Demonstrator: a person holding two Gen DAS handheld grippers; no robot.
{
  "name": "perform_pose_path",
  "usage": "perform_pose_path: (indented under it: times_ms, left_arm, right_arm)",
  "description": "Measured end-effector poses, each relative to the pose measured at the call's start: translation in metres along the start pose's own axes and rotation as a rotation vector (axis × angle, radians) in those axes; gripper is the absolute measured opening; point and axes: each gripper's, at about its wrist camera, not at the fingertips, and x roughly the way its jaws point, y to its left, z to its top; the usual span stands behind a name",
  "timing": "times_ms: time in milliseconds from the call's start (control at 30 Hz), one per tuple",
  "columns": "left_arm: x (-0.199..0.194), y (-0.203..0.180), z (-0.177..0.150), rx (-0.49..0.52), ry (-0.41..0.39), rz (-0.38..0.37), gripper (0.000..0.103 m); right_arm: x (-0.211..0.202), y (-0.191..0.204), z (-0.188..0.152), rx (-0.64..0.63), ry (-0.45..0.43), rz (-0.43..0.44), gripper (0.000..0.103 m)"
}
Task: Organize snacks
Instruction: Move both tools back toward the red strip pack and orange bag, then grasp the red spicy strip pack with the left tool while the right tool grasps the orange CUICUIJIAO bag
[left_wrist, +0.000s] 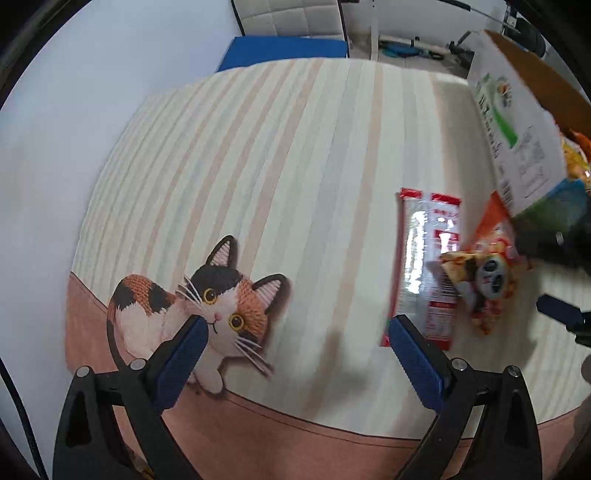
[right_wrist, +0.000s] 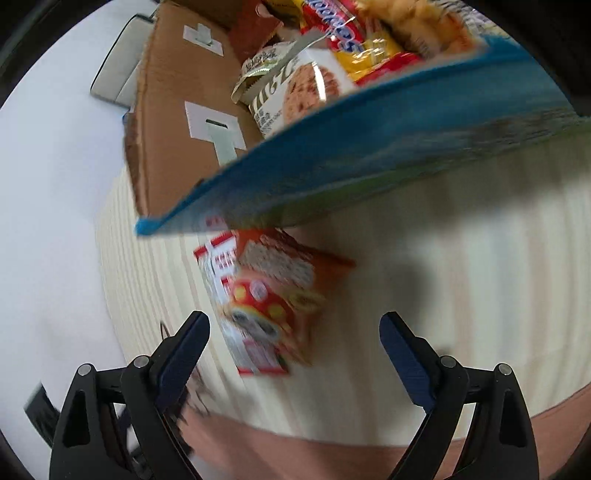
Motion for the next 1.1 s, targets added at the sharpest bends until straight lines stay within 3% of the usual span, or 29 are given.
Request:
perform_pose_path:
  times_ms: [133, 333, 400, 500, 633, 800, 900, 1033, 1100]
  left_arm:
    - [0.012, 0.001, 0.004, 0.038, 0.007, 0.013, 0.1]
    - [0.018, 0.0, 0.008, 0.079, -0.005, 0.035, 0.1]
    - [0.019, -0.001, 0.01, 0.092, -0.004, 0.043, 0.1]
    - [0.021, -0.002, 0.011, 0.1, 0.003, 0.041, 0.1]
    - [0.021, -0.007, 0.009, 0.116, 0.014, 0.018, 0.1]
    - [0.023, -0.018, 0.01, 0.122, 0.061, -0.054, 0.1]
    - [0.026, -0.03, 0.018, 0.113, 0.109, -0.14, 0.1]
    - [0.038, -0.045, 0.036, 0.071, 0.19, -0.265, 0.1]
    - [0.048, -0.051, 0.046, 0.056, 0.227, -0.288, 0.1]
  right_arm:
    - [0.009, 0.012, 0.0, 0.023, -0.067, -0.059, 0.094]
    - [0.018, 0.019, -0.008, 0.02, -0.085, -0.123, 0.087]
    - [0.022, 0.021, -0.011, 0.015, -0.088, -0.119, 0.082]
    - [0.024, 0.024, -0.018, -0.012, -0.063, -0.114, 0.059]
    - [0.022, 0.022, -0.029, -0.067, -0.028, -0.166, 0.058]
    - [0.014, 0.005, -0.046, -0.142, 0.045, -0.231, 0.058]
    - [0.006, -0.009, -0.056, -0.184, 0.055, -0.293, 0.058]
    - [-0.006, -0.023, -0.055, -0.149, 0.038, -0.332, 0.058]
    - [-0.006, -0.024, -0.055, -0.113, 0.045, -0.308, 0.059]
